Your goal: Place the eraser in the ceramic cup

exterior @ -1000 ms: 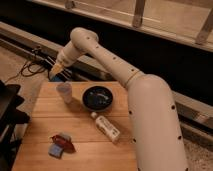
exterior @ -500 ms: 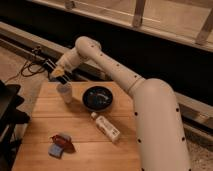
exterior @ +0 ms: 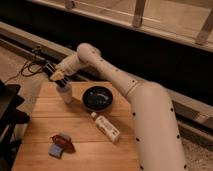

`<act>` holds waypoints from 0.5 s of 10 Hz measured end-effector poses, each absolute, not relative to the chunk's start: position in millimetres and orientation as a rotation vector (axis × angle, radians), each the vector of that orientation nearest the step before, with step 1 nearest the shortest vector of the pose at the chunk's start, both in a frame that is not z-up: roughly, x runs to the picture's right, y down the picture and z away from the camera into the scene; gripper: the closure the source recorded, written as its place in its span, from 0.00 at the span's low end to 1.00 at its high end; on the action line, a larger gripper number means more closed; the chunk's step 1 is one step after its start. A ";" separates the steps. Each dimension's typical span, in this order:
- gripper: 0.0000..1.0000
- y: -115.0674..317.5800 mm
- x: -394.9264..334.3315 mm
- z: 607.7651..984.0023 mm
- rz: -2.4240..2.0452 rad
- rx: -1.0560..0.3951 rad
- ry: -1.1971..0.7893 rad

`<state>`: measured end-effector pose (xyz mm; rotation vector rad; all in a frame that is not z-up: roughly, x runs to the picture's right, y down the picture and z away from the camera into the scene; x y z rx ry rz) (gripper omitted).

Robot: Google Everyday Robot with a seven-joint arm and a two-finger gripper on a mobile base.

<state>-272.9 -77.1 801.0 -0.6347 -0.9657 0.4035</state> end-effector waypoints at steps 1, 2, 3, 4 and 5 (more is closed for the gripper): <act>0.77 -74.0 -273.8 804.7 0.418 -0.641 -0.998; 0.65 -67.4 -275.5 812.1 0.433 -0.654 -1.033; 0.57 -65.3 -275.3 816.0 0.442 -0.660 -1.051; 0.47 -60.3 -274.2 822.9 0.454 -0.675 -1.068; 0.34 -53.6 -273.0 830.2 0.466 -0.694 -1.079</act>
